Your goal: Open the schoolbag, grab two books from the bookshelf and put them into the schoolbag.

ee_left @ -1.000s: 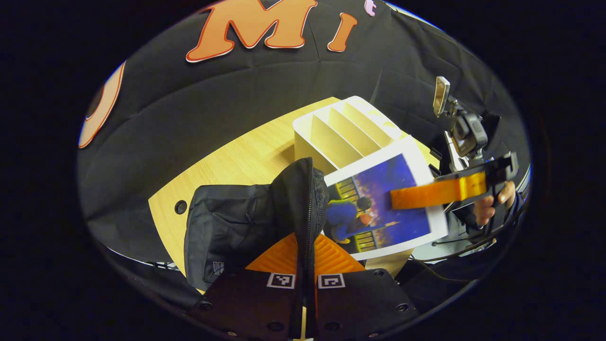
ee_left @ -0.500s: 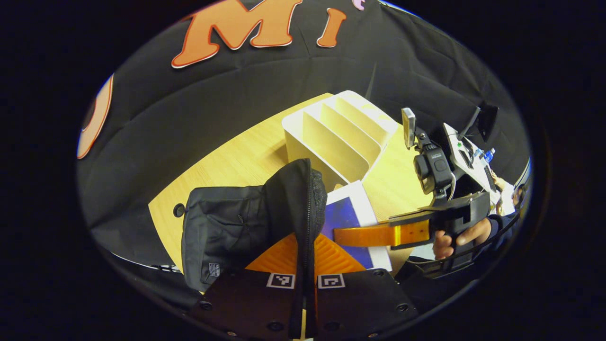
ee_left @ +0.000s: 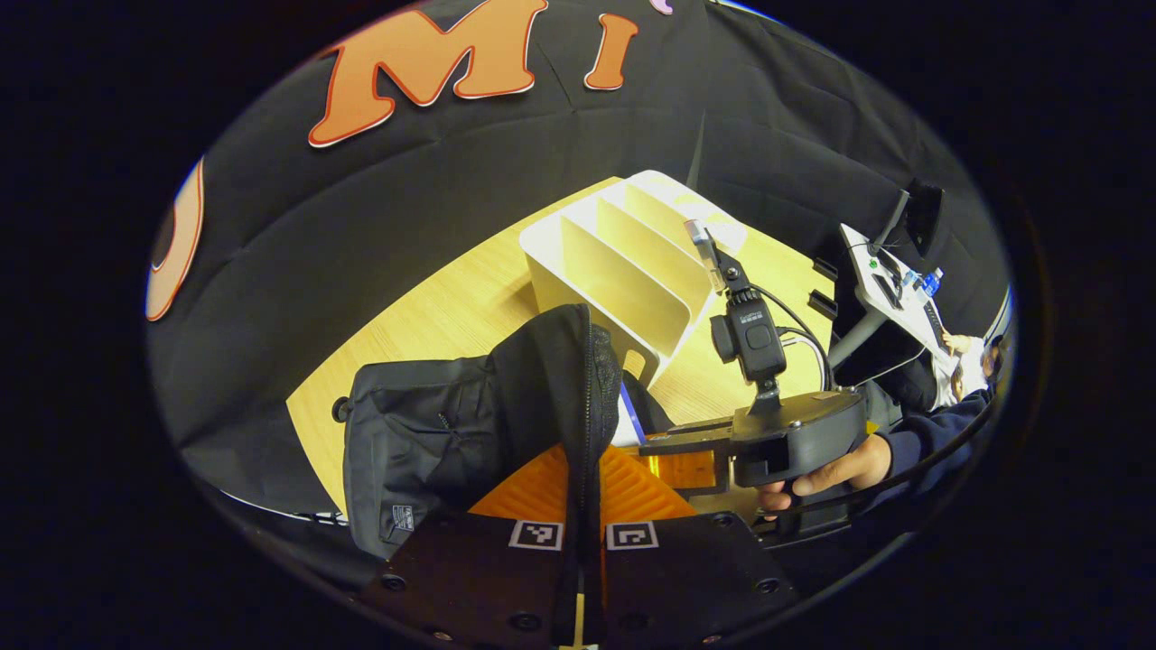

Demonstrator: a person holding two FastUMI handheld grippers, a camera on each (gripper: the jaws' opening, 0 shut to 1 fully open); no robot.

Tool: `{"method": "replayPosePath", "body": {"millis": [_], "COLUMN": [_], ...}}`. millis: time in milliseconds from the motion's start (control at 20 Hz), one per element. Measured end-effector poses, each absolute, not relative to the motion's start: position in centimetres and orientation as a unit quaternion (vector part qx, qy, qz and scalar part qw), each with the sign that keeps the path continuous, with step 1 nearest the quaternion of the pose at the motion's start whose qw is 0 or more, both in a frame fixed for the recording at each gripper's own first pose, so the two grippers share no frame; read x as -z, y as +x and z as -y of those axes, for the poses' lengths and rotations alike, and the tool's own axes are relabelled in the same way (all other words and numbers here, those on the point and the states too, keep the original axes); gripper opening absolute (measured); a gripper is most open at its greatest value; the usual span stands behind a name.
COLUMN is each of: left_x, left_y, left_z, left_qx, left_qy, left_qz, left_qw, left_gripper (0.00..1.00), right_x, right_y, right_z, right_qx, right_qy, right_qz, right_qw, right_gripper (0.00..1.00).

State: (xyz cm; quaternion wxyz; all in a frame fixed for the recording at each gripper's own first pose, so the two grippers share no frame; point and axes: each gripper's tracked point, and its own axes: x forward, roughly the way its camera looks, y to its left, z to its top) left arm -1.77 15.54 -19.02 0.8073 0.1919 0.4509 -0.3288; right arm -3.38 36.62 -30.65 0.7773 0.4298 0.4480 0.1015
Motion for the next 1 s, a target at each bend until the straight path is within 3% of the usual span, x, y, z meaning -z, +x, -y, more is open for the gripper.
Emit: {"method": "replayPosePath", "body": {"millis": [100,150,250,450,800,900,950,1000], "left_x": [19.4,19.6,19.9,20.5,21.3,21.8,22.1,22.5], "left_y": [-1.5,-1.4,-1.4,-1.3,-0.8,-1.0,-1.4,-1.8], "left_z": [-15.9,-16.0,-16.1,-16.3,-15.3,-14.3,-13.6,-12.8], "left_qx": [0.324,0.324,0.324,0.301,0.216,0.19,0.179,0.17], "left_qy": [0.185,0.177,0.17,0.157,0.148,0.147,0.144,0.138], "left_qz": [-0.452,-0.453,-0.453,-0.452,-0.454,-0.459,-0.462,-0.467], "left_qw": [0.811,0.811,0.813,0.825,0.851,0.855,0.856,0.857], "left_gripper": [0.04,0.04,0.04,0.04,0.06,0.13,0.32,0.35], "right_x": [31.7,32.0,31.6,29.1,24.8,22.9,22.2,21.6], "right_y": [-4.5,-5.1,-6.3,-7.0,-5.4,-5.1,-4.8,-4.7], "right_z": [-35.5,-34.8,-33.8,-32.8,-24.5,-21.5,-20.0,-18.3], "right_qx": [-0.086,-0.084,-0.087,-0.108,-0.149,-0.163,-0.169,-0.171], "right_qy": [0.377,0.346,0.306,0.296,0.241,0.225,0.217,0.208], "right_qz": [-0.489,-0.504,-0.524,-0.525,-0.494,-0.478,-0.469,-0.462], "right_qw": [0.782,0.787,0.79,0.791,0.822,0.833,0.839,0.845], "right_gripper": [0.46,0.59,0.72,0.91,0.96,0.96,0.96,0.96]}}
